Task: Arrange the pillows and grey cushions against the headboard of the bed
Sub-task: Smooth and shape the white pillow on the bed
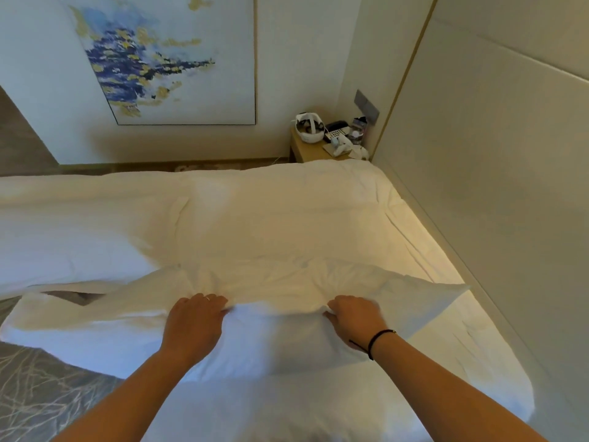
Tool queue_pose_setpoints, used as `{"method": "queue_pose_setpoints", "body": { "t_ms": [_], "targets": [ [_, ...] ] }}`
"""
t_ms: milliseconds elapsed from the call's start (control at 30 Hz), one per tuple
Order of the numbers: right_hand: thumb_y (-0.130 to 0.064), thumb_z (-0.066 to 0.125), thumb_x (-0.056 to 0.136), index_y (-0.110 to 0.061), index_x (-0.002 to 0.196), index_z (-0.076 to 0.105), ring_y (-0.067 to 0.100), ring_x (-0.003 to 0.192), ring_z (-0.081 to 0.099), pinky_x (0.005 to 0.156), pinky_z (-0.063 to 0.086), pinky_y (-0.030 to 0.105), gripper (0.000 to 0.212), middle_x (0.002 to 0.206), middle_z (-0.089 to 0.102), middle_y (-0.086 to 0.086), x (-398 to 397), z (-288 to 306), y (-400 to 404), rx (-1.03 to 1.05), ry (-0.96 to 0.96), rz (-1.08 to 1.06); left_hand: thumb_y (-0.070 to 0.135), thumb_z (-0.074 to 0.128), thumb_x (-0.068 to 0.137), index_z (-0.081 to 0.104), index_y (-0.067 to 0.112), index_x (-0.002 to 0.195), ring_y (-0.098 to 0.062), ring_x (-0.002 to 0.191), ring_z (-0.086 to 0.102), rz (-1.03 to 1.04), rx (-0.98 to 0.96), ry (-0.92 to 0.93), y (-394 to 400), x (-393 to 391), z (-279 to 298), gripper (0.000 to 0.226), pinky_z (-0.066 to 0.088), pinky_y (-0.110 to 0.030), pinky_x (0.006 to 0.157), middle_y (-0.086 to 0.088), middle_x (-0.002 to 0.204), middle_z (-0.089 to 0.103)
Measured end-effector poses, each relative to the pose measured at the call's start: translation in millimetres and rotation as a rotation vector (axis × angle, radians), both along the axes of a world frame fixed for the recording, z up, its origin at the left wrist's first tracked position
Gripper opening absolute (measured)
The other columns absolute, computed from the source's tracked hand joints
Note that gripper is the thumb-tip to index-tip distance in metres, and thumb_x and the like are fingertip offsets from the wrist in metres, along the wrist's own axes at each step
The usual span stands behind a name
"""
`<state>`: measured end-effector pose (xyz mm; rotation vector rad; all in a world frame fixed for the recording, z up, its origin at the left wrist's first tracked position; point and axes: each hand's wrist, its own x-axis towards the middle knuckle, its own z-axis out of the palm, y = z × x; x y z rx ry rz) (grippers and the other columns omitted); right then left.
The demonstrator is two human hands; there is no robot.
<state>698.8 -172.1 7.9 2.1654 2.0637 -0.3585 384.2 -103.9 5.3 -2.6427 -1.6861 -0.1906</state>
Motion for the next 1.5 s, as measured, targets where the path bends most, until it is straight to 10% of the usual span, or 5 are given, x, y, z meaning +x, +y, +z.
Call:
{"method": "queue_pose_setpoints", "body": {
  "t_ms": [233, 667, 833, 1000, 1500],
  "targets": [
    [-0.04, 0.04, 0.101, -0.016, 0.07, 0.048, 0.024, 0.072, 0.053, 0.064, 0.037, 0.037, 0.04, 0.074, 0.058, 0.005, 104.4, 57.4, 32.1, 0.203, 0.296, -0.069, 0.03, 0.046, 0.092, 0.073, 0.02, 0.089, -0.031, 0.073, 0.067, -0.015, 0.252, -0.052, 73.9, 130.1, 75.8, 0.029, 0.045, -0.042, 0.08, -0.005, 0.078, 0.073],
    [-0.035, 0.047, 0.099, -0.016, 0.058, 0.041, 0.009, 0.049, 0.039, 0.045, 0.024, 0.023, 0.045, 0.053, 0.046, -0.005, 360.3, 148.8, 28.9, 0.709, 0.634, -0.466, 0.031, 0.045, 0.098, 0.071, 0.023, 0.102, -0.033, 0.105, 0.06, -0.301, 0.403, -0.131, 190.2, 507.8, 225.5, 0.027, 0.032, -0.05, 0.108, -0.01, 0.105, 0.072],
    [-0.038, 0.04, 0.099, -0.02, 0.072, 0.053, 0.02, 0.061, 0.048, 0.05, 0.031, 0.029, 0.035, 0.071, 0.057, -0.002, 446.7, 110.8, 40.6, 0.501, 0.364, -0.712, 0.049, 0.045, 0.099, 0.032, 0.039, 0.147, -0.029, 0.15, 0.014, -0.315, -0.005, -0.15, 174.6, 637.3, 164.9, 0.051, 0.022, -0.058, 0.115, 0.004, 0.163, 0.021],
    [-0.051, 0.038, 0.097, -0.024, 0.121, 0.053, 0.026, 0.105, 0.058, 0.09, 0.047, 0.04, 0.039, 0.121, 0.059, 0.004, 506.2, 19.9, -8.9, 0.03, 0.262, -0.796, 0.063, 0.047, 0.092, -0.007, 0.035, 0.155, -0.035, 0.151, 0.006, -0.261, -0.605, -0.055, 86.8, 689.5, 18.9, 0.088, 0.023, -0.056, 0.117, -0.002, 0.165, -0.015],
    [-0.068, 0.035, 0.09, -0.022, 0.132, 0.044, 0.026, 0.11, 0.051, 0.092, 0.044, 0.035, 0.063, 0.12, 0.055, 0.006, 507.5, -26.6, -71.3, 0.189, -0.062, -0.804, 0.048, 0.056, 0.094, 0.022, 0.022, 0.155, -0.022, 0.147, 0.025, -0.246, -0.782, -0.164, 54.9, 656.1, -50.8, 0.075, 0.026, -0.039, 0.118, -0.003, 0.161, 0.025]
  ]
}}
